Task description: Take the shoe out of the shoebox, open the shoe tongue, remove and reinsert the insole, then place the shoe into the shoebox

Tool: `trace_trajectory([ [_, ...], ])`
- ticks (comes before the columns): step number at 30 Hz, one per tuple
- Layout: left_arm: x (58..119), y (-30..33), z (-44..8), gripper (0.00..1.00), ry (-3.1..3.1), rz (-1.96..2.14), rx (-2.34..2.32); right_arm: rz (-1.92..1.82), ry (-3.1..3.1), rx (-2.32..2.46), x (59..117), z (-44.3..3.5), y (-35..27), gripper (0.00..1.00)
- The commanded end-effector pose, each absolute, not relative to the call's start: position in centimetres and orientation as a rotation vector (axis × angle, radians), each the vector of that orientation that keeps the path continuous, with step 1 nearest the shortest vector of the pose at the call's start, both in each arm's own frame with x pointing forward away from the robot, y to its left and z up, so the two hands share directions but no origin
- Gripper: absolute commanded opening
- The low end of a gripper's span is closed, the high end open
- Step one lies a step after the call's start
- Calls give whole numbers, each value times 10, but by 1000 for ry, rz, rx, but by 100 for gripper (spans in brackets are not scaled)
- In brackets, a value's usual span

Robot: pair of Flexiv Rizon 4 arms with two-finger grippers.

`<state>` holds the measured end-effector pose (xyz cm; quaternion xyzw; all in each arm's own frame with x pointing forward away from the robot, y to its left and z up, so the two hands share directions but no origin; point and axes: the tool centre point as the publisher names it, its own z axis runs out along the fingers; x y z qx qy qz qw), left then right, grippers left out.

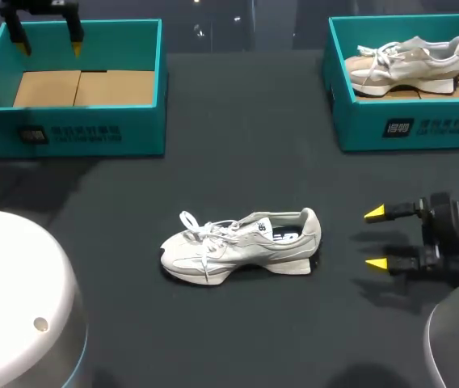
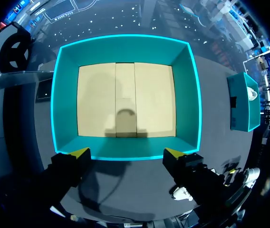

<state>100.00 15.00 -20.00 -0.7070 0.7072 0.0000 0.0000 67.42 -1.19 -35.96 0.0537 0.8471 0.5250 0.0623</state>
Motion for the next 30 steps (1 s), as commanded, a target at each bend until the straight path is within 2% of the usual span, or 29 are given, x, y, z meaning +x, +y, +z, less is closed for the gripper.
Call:
trace_trajectory([
  [1,1000,150,-200,100,2222,0,-2221,1588,2555,173,677,-364,0,100],
  [14,1000,150,-200,100,2222,0,-2221,1539,2551,238,677,-368,2,100],
  [30,1000,150,-200,100,2222,0,-2221,1520,2571,292,692,-386,51,100],
])
